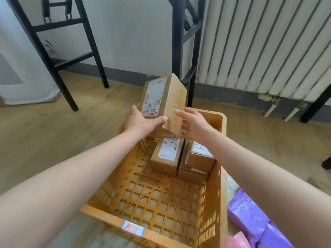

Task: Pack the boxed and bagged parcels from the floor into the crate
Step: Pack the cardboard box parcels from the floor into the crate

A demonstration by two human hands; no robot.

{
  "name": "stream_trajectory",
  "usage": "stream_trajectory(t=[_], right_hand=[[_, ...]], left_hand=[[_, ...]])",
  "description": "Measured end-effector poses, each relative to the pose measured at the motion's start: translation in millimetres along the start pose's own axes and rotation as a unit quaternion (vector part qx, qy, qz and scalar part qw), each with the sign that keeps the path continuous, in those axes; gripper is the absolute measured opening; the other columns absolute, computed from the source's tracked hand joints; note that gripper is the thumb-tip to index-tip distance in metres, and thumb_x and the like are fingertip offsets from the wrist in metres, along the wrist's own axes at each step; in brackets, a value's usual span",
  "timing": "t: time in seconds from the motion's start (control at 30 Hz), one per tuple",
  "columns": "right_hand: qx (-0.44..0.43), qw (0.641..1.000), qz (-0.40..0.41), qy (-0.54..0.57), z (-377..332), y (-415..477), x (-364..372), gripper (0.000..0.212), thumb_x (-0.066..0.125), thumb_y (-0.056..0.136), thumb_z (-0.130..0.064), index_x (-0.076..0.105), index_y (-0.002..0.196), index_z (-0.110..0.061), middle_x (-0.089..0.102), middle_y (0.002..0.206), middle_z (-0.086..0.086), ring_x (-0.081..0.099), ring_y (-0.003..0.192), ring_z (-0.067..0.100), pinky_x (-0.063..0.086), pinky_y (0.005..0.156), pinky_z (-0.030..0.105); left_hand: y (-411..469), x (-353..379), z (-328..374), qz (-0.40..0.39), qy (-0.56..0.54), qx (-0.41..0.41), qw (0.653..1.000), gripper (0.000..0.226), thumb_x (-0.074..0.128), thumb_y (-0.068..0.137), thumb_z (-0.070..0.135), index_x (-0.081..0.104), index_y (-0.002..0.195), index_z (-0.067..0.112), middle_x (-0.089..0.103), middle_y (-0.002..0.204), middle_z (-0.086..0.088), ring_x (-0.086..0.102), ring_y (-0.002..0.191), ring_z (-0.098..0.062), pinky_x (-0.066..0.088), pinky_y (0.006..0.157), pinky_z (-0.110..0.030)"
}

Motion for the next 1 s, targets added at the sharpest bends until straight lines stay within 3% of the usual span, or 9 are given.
stream_trajectory(t=[0.13,0.33,0.37,0.43,0.53,0.63,0.73,0.83,1.0], right_hand=[[0.028,0.996,0.034,-0.079,30.8,16.7,15.3,0.099,0.079,0.066,-0.052,0.024,0.145,-0.028,0.042,0.143,0.003,0.049,0.122,0.025,0.045,0.093,0.042],[-0.021,0.976,0.017,-0.215,47.2,20.5,26.3,0.086,0.073,0.077,-0.045,0.021,0.144,-0.031,0.047,0.138,-0.002,0.047,0.088,0.002,0.043,0.052,0.009],[-0.026,0.975,0.025,-0.218,46.6,18.5,24.8,0.084,0.071,0.079,-0.044,0.02,0.144,-0.03,0.046,0.139,-0.001,0.048,0.092,0.004,0.045,0.053,0.008],[-0.035,0.966,0.068,-0.248,40.8,12.2,15.1,0.081,0.067,0.082,-0.046,0.019,0.145,-0.027,0.038,0.145,0.005,0.05,0.111,0.016,0.05,0.075,0.024],[-0.081,0.929,0.113,-0.342,21.9,0.9,2.3,0.073,0.058,0.088,-0.046,0.022,0.147,-0.024,0.025,0.151,0.011,0.035,0.135,0.03,0.035,0.106,0.045],[-0.133,0.916,0.098,-0.367,8.6,-9.8,1.9,0.062,0.056,0.092,-0.039,0.028,0.145,-0.023,0.029,0.15,0.009,0.034,0.136,0.026,0.034,0.11,0.045],[-0.143,0.91,0.098,-0.376,6.5,-15.2,-1.2,0.059,0.056,0.093,-0.034,0.029,0.144,-0.023,0.03,0.149,0.007,0.034,0.136,0.024,0.035,0.11,0.044],[-0.141,0.908,0.099,-0.383,8.1,-17.3,-5.3,0.058,0.056,0.093,-0.031,0.03,0.144,-0.023,0.029,0.149,0.007,0.033,0.136,0.024,0.035,0.11,0.043],[-0.158,0.894,0.096,-0.408,10.3,-16.7,-18.3,0.058,0.058,0.092,-0.028,0.031,0.143,-0.025,0.031,0.146,0.006,0.032,0.136,0.023,0.033,0.109,0.04]], left_hand=[[9.6,-8.6,-30.5,0.02,0.133,-0.008,0.991,0.126,0.075,0.053,0.07,0.01,0.149,0.019,0.03,0.149,-0.014,0.03,0.137,-0.034,0.035,0.108,-0.05],[10.4,2.2,-67.2,-0.059,0.243,0.004,0.968,0.135,0.069,0.042,0.079,0.012,0.148,0.019,0.029,0.15,-0.015,0.028,0.138,-0.036,0.032,0.108,-0.047],[8.4,6.3,-69.7,-0.088,0.258,0.024,0.962,0.138,0.066,0.039,0.081,0.011,0.149,0.02,0.027,0.152,-0.014,0.026,0.14,-0.035,0.03,0.11,-0.047],[3.8,8.6,-70.0,-0.136,0.295,0.069,0.943,0.139,0.066,0.038,0.081,0.01,0.15,0.021,0.028,0.152,-0.011,0.026,0.14,-0.032,0.029,0.112,-0.045],[-9.7,13.2,-63.9,-0.216,0.386,0.177,0.879,0.135,0.071,0.043,0.076,0.007,0.15,0.023,0.032,0.146,-0.007,0.032,0.134,-0.027,0.031,0.11,-0.039],[-42.5,31.1,-64.9,-0.298,0.464,0.288,0.783,0.135,0.068,0.043,0.076,0.004,0.15,0.022,0.033,0.135,0.001,0.035,0.118,-0.018,0.036,0.102,-0.03],[-77.1,61.7,-70.7,-0.33,0.508,0.37,0.704,0.135,0.067,0.045,0.074,0.004,0.15,0.015,0.031,0.135,-0.002,0.034,0.114,-0.018,0.04,0.101,-0.032],[-94.6,91.3,-69.8,-0.336,0.5,0.405,0.688,0.131,0.071,0.049,0.068,0.008,0.149,0.01,0.026,0.143,-0.007,0.031,0.124,-0.023,0.039,0.104,-0.035],[-97.1,139.5,-57.7,-0.309,0.475,0.418,0.71,0.125,0.075,0.048,0.061,0.017,0.146,0.008,0.035,0.136,-0.009,0.036,0.123,-0.025,0.046,0.094,-0.033]])
Point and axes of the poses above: each hand's wrist, its own y-axis towards the middle knuckle, its own x-axis out of the palm, z = x × y, the point moved 9 cm from there along y, towards the middle knuckle
